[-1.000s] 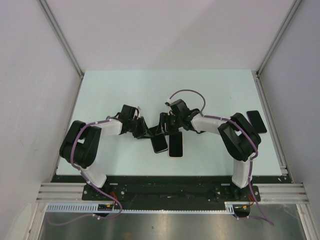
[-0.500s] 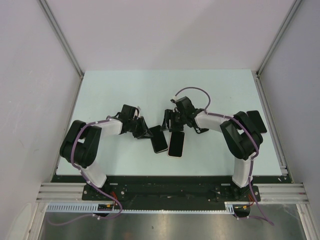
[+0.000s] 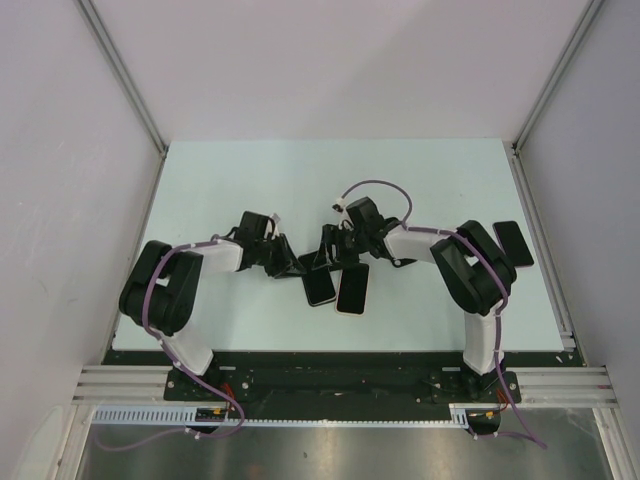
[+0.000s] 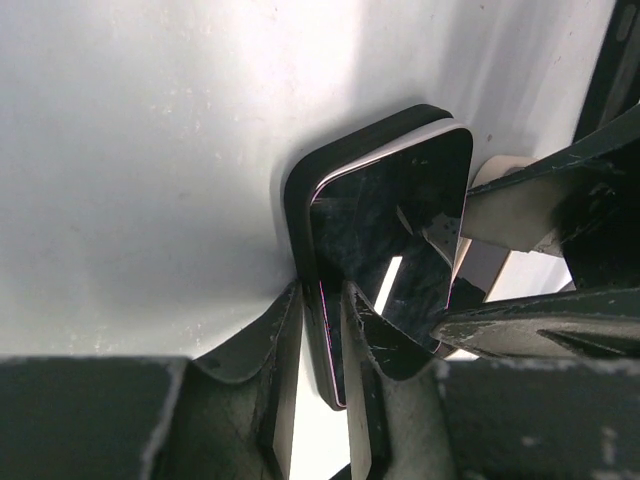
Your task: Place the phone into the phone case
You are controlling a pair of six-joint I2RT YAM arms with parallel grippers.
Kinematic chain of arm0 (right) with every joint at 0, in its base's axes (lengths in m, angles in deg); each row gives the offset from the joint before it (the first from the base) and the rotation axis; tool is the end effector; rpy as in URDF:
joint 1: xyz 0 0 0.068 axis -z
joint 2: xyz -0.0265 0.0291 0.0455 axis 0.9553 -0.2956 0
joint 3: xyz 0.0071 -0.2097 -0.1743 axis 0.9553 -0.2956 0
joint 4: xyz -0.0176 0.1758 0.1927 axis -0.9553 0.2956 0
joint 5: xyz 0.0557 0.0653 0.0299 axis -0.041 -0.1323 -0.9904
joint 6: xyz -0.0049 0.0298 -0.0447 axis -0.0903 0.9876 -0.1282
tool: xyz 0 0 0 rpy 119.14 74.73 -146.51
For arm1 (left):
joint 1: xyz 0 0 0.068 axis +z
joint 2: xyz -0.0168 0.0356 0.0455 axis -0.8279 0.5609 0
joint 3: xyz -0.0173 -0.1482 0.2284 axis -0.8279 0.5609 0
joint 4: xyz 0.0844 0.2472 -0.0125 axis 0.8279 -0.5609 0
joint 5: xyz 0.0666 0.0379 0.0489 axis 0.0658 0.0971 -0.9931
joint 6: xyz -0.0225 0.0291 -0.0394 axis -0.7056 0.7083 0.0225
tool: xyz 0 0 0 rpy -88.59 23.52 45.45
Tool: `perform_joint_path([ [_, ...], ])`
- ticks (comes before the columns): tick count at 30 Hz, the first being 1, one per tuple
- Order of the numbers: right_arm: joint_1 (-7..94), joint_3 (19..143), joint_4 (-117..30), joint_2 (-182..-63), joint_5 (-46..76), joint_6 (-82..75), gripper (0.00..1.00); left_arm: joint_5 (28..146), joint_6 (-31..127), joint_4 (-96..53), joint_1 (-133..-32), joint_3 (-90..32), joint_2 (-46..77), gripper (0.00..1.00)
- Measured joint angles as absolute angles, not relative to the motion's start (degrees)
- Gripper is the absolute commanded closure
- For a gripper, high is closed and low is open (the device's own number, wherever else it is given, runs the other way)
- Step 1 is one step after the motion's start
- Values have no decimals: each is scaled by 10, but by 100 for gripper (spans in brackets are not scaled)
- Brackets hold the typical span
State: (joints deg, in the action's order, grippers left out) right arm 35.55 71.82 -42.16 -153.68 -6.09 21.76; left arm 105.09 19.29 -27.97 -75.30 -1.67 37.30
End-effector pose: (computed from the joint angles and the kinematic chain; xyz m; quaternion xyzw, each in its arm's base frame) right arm 0.3122 0.2587 0.1460 -0.1285 0.8994 0.3868 0.1581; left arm 0.2859 -0.1174 0.1297 -0.1079 0.9296 -0.3267 0.1321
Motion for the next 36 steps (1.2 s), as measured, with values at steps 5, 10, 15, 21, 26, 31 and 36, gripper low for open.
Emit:
perform_joint_path([
  [5, 376, 709, -456, -1548, -115, 251, 36, 1064, 190, -254, -748, -1, 369, 77],
  [10, 395, 664, -548, -1550, -159, 303, 36, 1067, 184, -242, -746, 7, 367, 77],
  [15, 401, 643, -607, -1552, -181, 340, 38, 1073, 182, -238, -744, 10, 367, 77],
  [21, 404, 616, -707, -1568, -213, 394, 41, 1083, 177, -233, -740, 13, 367, 77],
  [26, 407, 609, -731, -1574, -225, 408, 47, 1088, 176, -227, -739, 16, 367, 76],
  [31, 410, 608, -727, -1574, -230, 403, 56, 1092, 176, -227, -739, 16, 367, 77],
  [36, 411, 607, -726, -1574, -233, 401, 64, 1095, 176, -227, -739, 16, 367, 77],
])
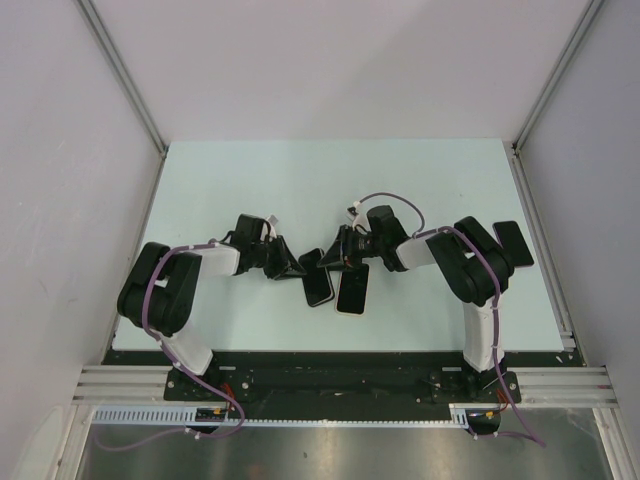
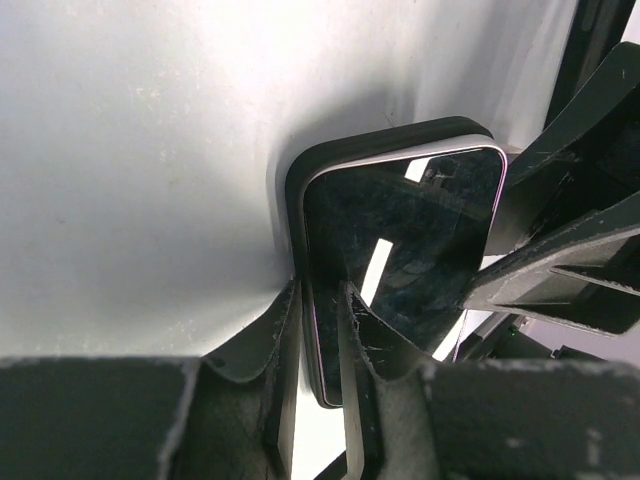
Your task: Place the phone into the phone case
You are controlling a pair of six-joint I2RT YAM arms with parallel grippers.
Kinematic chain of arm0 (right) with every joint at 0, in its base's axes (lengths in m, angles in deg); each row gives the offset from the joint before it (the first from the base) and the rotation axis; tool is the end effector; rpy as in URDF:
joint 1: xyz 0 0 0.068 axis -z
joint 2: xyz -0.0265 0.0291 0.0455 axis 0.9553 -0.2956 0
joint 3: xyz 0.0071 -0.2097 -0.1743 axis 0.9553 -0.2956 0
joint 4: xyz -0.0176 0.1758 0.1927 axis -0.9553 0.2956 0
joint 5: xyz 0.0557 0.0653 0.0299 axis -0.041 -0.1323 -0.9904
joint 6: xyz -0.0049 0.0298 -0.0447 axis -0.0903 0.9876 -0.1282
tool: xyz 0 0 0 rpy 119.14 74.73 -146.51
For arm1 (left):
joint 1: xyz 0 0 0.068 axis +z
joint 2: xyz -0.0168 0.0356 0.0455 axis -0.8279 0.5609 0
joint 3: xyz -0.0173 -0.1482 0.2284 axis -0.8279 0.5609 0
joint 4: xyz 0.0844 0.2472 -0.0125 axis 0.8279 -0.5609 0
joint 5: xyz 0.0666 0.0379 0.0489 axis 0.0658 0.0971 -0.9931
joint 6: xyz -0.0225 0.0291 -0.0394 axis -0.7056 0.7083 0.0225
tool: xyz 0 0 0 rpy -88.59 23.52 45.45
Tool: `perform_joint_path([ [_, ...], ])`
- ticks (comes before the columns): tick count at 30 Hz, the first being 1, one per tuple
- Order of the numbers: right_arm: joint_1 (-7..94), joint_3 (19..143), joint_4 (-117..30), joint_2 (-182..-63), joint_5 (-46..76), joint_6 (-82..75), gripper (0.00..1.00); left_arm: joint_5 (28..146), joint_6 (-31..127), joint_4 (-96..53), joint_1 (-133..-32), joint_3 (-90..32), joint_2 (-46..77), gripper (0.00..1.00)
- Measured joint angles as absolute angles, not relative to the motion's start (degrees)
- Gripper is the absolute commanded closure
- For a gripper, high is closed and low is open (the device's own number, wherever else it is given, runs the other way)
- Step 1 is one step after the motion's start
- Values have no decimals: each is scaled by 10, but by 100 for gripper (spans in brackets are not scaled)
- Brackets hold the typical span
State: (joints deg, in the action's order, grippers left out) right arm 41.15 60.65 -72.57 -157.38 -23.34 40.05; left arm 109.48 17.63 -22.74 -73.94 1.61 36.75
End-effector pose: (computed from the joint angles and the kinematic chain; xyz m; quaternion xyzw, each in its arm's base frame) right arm 0.3203 0.2274 0.1139 -0.0532 0.8266 0.5485 0.1140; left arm 0.2810 -0.1106 0.1245 -0.1135 0.9149 -0.3651 0.1293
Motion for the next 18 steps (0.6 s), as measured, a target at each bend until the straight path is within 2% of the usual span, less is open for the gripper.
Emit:
perform_joint_path([
  [3, 412, 605, -725, -1574, -233, 398, 80, 1096, 176, -227, -739, 16, 367, 76],
  [9, 413, 605, -721, -1574, -233, 395, 98, 1099, 176, -227, -738, 17, 367, 76],
  [11, 413, 605, -720, -1574, -233, 392, 99, 1100, 176, -226, -738, 17, 367, 76],
  [14, 413, 605, -717, -1573, -231, 389, 93, 1100, 175, -223, -738, 19, 367, 76],
  [15, 413, 605, -715, -1573, -230, 388, 100, 1100, 174, -223, -738, 19, 367, 76],
  [18, 412, 605, -705, -1567, -224, 380, 100, 1101, 173, -222, -738, 20, 367, 75],
])
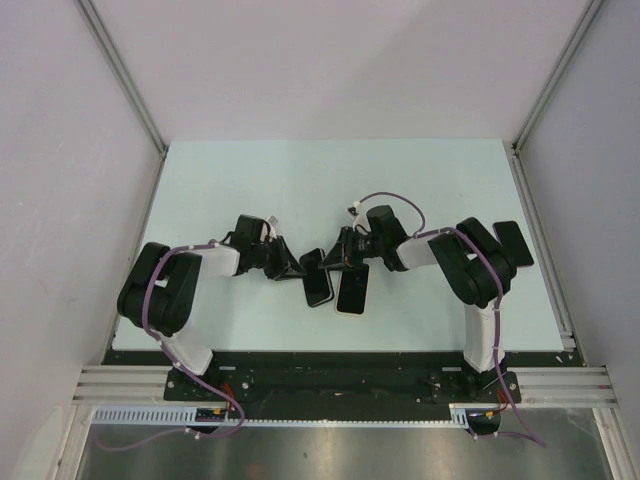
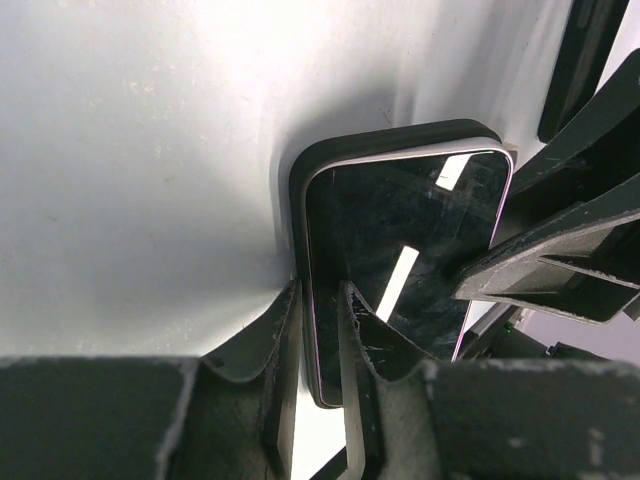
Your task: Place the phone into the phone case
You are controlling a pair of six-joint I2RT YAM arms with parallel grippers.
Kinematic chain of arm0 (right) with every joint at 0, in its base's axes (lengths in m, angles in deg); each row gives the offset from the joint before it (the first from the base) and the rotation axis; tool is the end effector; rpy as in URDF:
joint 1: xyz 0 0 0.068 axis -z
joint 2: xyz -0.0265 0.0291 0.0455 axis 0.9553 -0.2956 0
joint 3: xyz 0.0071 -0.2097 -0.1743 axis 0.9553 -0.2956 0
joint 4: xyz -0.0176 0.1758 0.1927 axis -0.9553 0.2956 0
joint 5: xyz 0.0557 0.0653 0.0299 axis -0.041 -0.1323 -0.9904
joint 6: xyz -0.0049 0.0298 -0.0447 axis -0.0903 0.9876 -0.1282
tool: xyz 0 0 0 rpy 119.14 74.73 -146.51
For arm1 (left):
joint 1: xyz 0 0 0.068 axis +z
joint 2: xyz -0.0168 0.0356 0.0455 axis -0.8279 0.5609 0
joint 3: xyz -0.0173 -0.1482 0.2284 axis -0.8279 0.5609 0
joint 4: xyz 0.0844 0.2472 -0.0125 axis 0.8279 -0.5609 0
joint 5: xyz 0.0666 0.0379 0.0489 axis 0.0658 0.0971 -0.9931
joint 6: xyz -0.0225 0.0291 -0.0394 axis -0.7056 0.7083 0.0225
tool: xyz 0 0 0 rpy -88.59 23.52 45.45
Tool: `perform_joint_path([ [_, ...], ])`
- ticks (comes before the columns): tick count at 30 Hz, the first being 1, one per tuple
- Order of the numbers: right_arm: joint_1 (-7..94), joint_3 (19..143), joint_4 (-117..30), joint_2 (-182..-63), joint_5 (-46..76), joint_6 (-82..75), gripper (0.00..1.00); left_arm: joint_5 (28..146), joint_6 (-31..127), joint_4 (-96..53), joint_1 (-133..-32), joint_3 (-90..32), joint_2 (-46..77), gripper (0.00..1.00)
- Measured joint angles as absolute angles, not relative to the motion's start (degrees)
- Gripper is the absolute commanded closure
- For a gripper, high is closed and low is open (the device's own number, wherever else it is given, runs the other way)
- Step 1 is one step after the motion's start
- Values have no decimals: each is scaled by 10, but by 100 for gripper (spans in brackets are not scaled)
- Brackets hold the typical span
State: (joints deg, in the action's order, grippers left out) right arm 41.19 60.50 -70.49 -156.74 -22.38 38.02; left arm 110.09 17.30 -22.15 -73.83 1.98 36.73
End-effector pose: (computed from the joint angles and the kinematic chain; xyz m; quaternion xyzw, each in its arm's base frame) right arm 0.3187 0.2256 0.1141 -0.0580 0.8332 0.5368 0.1191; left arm 0.2803 -0.1101 0.1237 -0.1145 0.9130 -0.3702 0.1275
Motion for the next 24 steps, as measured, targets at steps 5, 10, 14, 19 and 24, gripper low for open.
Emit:
perform_joint_path([
  [5, 408, 605, -685, -1554, -212, 372, 72, 1107, 172, -221, -738, 22, 367, 69],
  [10, 408, 605, -701, -1554, -226, 385, 66, 1115, 168, -224, -738, 25, 367, 64],
  [14, 408, 604, -710, -1555, -234, 393, 66, 1122, 168, -226, -738, 25, 367, 59],
  [19, 409, 604, -709, -1555, -235, 399, 100, 1128, 168, -228, -738, 25, 367, 56],
  [24, 409, 604, -709, -1557, -234, 401, 100, 1139, 167, -229, -740, 25, 367, 46],
])
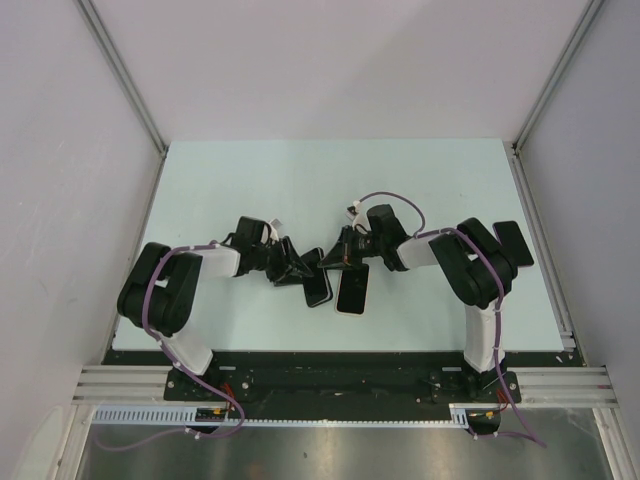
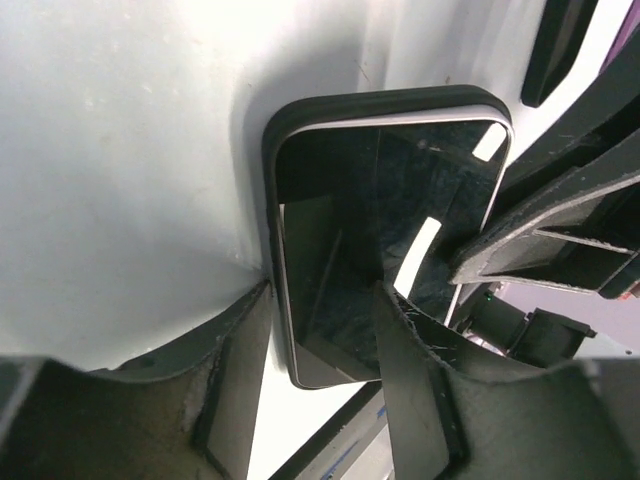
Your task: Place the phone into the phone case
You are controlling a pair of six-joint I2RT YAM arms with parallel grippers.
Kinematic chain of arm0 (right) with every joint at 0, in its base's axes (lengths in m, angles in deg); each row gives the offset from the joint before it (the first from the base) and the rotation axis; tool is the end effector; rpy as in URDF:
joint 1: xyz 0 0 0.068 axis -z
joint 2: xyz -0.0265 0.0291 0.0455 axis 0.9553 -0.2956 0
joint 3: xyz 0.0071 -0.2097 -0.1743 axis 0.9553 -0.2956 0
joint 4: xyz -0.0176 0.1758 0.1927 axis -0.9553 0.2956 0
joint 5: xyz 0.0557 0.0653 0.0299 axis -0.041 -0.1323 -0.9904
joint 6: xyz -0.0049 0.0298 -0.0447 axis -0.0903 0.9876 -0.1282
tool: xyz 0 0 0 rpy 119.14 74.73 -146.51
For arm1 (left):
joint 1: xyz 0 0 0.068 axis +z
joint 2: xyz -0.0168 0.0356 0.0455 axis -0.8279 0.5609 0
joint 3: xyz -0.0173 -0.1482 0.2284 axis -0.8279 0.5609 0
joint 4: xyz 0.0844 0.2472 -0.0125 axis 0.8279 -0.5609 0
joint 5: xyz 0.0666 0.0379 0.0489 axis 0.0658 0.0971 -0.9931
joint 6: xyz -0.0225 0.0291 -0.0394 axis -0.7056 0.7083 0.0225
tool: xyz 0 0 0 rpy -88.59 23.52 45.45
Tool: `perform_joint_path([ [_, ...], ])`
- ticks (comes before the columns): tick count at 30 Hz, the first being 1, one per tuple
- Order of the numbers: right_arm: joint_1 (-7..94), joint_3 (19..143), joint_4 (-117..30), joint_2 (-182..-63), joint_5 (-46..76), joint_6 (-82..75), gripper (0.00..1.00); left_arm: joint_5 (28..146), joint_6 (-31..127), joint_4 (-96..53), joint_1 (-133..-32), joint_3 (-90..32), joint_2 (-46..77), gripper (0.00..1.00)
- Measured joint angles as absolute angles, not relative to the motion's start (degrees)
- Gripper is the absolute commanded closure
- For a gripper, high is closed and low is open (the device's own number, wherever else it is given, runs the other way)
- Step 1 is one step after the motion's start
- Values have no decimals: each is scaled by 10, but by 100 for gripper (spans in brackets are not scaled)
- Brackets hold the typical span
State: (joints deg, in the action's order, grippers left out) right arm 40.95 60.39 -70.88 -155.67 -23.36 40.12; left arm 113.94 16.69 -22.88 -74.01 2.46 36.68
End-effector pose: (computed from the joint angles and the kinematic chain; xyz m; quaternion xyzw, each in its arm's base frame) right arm 0.3171 0.2270 0.1213 -0.0534 0.8273 0.5480 0.1110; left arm 0.2756 -0.1117 0.1222 -0.1098 0.9081 -0.3920 0.0984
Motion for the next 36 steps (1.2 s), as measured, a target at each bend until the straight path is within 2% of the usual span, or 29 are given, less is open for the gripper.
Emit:
perform_joint_path([
  [2, 409, 604, -706, -1557, -231, 395, 100, 1144, 166, -227, -742, 24, 367, 46],
  [6, 408, 605, -691, -1553, -223, 384, 72, 1146, 164, -226, -745, 24, 368, 53],
  [11, 407, 605, -685, -1553, -224, 374, 62, 1146, 163, -228, -745, 24, 373, 62],
  [13, 407, 605, -686, -1553, -227, 375, 67, 1145, 164, -229, -745, 24, 373, 64],
  [14, 407, 605, -687, -1553, -227, 375, 74, 1145, 163, -230, -745, 24, 373, 64],
  [15, 406, 605, -687, -1553, -226, 375, 91, 1145, 163, -230, -745, 24, 373, 64],
  [16, 406, 605, -684, -1553, -223, 375, 97, 1145, 163, -230, -745, 24, 373, 62],
  [17, 406, 605, -683, -1555, -222, 373, 100, 1145, 163, -231, -745, 24, 373, 57],
  [19, 409, 605, -683, -1558, -223, 380, 100, 1141, 163, -233, -745, 24, 372, 50],
  [20, 409, 605, -684, -1559, -224, 380, 100, 1140, 163, -234, -745, 24, 369, 40],
  [23, 409, 605, -690, -1559, -231, 380, 100, 1135, 166, -243, -749, 24, 349, 28],
  [26, 413, 605, -697, -1558, -247, 387, 100, 1118, 174, -265, -751, 29, 312, 21],
  [30, 439, 605, -741, -1546, -287, 433, 100, 1119, 174, -275, -751, 42, 250, 17],
  [36, 474, 605, -839, -1498, -326, 507, 100, 1143, 175, -260, -751, 43, 189, 18],
])
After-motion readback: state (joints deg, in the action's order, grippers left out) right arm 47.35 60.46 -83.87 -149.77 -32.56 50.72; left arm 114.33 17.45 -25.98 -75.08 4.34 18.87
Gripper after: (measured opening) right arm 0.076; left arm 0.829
